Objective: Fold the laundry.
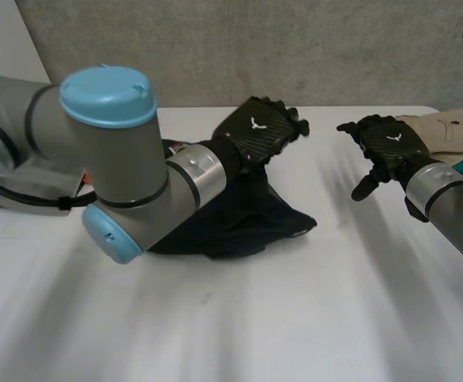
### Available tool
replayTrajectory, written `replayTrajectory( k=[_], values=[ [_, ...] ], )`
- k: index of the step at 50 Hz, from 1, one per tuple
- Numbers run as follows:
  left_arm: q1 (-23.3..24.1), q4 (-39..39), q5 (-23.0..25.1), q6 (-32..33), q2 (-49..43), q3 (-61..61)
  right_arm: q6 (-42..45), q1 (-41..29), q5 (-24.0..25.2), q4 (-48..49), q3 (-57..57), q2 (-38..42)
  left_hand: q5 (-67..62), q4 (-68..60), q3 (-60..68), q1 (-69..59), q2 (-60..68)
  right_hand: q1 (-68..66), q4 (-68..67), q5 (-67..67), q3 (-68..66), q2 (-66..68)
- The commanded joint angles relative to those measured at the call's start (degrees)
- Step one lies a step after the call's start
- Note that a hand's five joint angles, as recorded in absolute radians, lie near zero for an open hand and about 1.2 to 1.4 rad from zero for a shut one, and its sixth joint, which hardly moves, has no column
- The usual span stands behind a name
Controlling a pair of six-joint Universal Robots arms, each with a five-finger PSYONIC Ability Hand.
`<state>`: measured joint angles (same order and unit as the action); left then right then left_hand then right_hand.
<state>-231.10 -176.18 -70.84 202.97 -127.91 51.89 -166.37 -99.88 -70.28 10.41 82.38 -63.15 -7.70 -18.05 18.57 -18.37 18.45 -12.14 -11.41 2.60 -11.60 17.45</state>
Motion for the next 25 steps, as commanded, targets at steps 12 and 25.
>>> replayTrajectory(
  k=[12, 25],
  values=[
    [-12.5, 6.6, -21.5, 4.3, 18.6, 20.6, 13.8, -6.7, 4.5, -19.1, -0.9, -3.1, -6.6, -6.3, 5.8, -6.0, 5.9, -3.0, -3.8, 2.6, -3.6, -2.3],
    [-26.3, 3.4, -3.5, 5.1, 15.0, 35.2, 10.5, -16.2, -4.5, -10.2, 2.1, 0.9, -11.7, -11.3, 10.8, -11.0, 10.9, -18.2, -18.9, 17.7, -18.7, 12.9]
  ],
)
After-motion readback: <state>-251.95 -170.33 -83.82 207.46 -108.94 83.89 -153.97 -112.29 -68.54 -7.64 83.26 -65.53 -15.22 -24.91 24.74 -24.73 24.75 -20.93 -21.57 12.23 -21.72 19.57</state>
